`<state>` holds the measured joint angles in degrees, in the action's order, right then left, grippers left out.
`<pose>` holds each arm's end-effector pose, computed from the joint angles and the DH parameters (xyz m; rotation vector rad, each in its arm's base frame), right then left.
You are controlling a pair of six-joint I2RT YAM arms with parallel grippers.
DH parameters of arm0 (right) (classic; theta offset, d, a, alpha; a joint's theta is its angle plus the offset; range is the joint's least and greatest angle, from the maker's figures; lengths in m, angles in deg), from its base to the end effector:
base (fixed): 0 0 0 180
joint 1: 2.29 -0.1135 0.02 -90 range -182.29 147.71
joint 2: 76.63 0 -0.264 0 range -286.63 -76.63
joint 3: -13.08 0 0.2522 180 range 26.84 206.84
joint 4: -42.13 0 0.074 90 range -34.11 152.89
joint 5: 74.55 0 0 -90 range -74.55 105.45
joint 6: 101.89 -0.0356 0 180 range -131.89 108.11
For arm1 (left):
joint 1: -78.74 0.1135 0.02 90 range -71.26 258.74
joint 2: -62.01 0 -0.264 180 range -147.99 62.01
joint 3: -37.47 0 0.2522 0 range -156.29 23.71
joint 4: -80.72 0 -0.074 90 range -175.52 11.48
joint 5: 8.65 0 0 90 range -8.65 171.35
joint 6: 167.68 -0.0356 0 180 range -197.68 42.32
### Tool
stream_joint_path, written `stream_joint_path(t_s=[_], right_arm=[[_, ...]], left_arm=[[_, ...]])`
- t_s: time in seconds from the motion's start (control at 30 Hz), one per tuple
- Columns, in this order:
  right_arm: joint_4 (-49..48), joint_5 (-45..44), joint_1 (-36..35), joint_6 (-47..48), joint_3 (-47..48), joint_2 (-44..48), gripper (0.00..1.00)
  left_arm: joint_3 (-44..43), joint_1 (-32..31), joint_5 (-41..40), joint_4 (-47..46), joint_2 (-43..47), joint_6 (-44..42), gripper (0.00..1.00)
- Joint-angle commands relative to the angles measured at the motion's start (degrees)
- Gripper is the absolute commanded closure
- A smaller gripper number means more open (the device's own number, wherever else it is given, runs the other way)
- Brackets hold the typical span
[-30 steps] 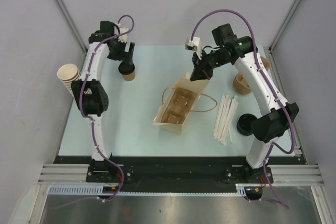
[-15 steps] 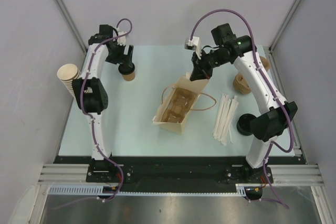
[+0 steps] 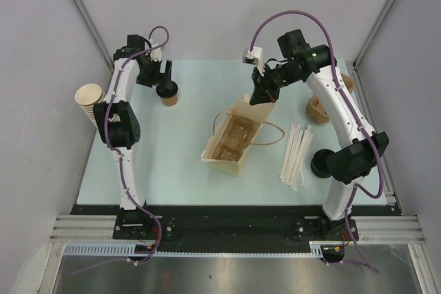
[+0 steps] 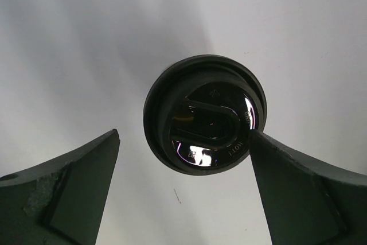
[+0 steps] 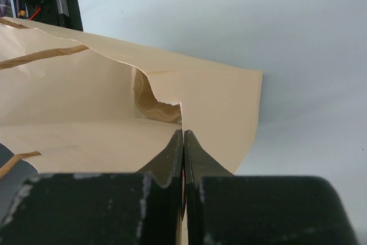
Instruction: Pack the takeout coffee
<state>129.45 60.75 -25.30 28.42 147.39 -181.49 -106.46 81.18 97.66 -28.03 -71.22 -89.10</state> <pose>0.3215 0.1640 0.4088 -1.4704 1.8478 0.8657 0.5018 0.0114 0.2585 0.2994 2.5693 -0.2857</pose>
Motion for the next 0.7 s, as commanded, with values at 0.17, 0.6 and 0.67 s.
stream_joint_path(t_s=[0.17,0.6,0.67], right_arm=[[1.67,0.76,0.06,0.73,2.14,-0.35,1.0],[2.03,0.58,-0.02,0.99,2.23,-0.43,1.0],[1.94,0.58,-0.02,0.99,2.32,-0.52,1.0]], left_arm=[[1.14,0.2,0.04,-4.67,3.76,2.81,0.01],[2.81,0.29,4.16,-4.76,4.47,4.12,0.01],[3.69,0.29,4.86,-4.94,4.82,4.21,0.0]])
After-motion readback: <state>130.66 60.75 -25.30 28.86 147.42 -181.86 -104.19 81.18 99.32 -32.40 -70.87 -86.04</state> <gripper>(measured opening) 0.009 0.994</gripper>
